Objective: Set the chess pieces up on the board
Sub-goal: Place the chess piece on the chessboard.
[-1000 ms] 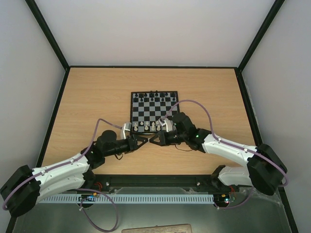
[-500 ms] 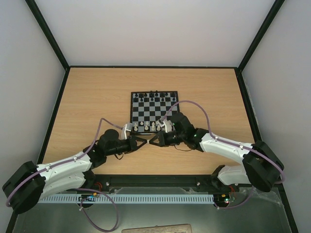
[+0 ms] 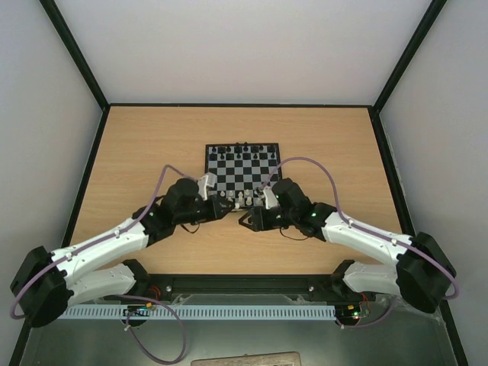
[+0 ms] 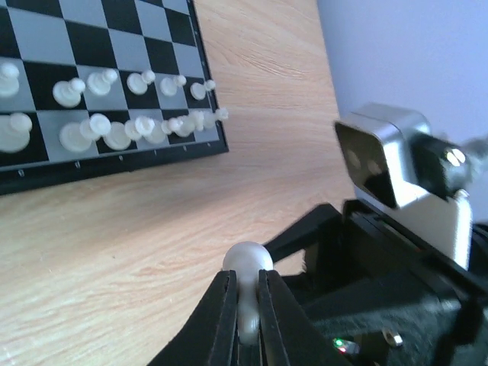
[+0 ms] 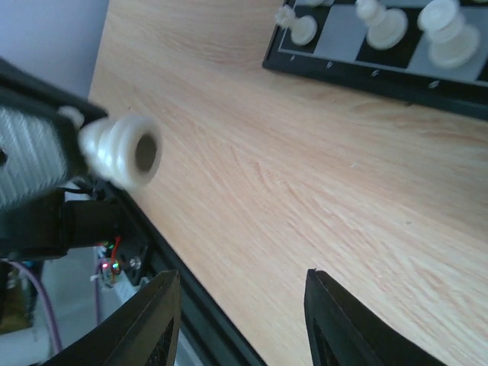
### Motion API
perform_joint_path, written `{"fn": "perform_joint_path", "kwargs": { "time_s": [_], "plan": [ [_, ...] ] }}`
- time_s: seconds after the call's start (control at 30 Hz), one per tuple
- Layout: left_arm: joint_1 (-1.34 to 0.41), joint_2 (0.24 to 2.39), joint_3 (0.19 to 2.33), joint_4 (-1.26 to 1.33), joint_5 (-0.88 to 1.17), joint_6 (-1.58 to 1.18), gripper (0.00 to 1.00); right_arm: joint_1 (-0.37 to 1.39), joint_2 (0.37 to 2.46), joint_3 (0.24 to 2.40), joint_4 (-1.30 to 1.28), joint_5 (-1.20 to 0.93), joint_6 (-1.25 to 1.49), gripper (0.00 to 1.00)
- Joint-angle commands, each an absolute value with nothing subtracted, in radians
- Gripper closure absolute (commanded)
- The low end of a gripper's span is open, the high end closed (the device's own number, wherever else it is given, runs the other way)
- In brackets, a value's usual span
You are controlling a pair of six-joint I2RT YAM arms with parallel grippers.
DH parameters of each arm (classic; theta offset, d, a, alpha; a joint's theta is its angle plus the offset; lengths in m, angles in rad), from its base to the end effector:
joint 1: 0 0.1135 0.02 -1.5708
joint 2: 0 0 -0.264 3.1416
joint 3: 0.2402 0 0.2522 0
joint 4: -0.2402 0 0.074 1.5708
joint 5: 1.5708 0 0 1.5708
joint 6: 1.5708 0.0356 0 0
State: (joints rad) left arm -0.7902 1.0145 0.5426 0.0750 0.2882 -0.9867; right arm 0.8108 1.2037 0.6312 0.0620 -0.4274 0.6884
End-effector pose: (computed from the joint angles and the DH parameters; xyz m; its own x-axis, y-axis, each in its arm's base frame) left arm 0.1517 -0.1675 0.2380 -0.8721 -0.2560 -0.4169 0.2504 0.4985 -0.8299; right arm 0.1660 0.1961 0.2257 -0.8373 -0.0417 -0.5451 -0.4880 0.5067 0.7107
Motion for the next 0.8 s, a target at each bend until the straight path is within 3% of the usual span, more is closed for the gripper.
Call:
{"fn": "perform_joint_path", "kwargs": {
  "time_s": [0.0, 0.37, 0.77],
  "plan": [
    [-0.78, 1.147, 0.7, -0.247, 0.224, -0.831, 0.96, 0.807, 1.123, 0.657, -0.086, -0.282, 0.64, 0.54],
    [-0.782, 1.387, 0.978, -0.689, -0.09, -0.685, 0.98, 0.806, 0.963, 0.594, -0.184, -0.145, 0.588, 0.5],
    [-0.814, 1.599, 1.158, -0.794, -0.244, -0.665, 0.97, 0.803, 0.896, 0.564, -0.202, -0.14, 0.555, 0.45]
  ]
}}
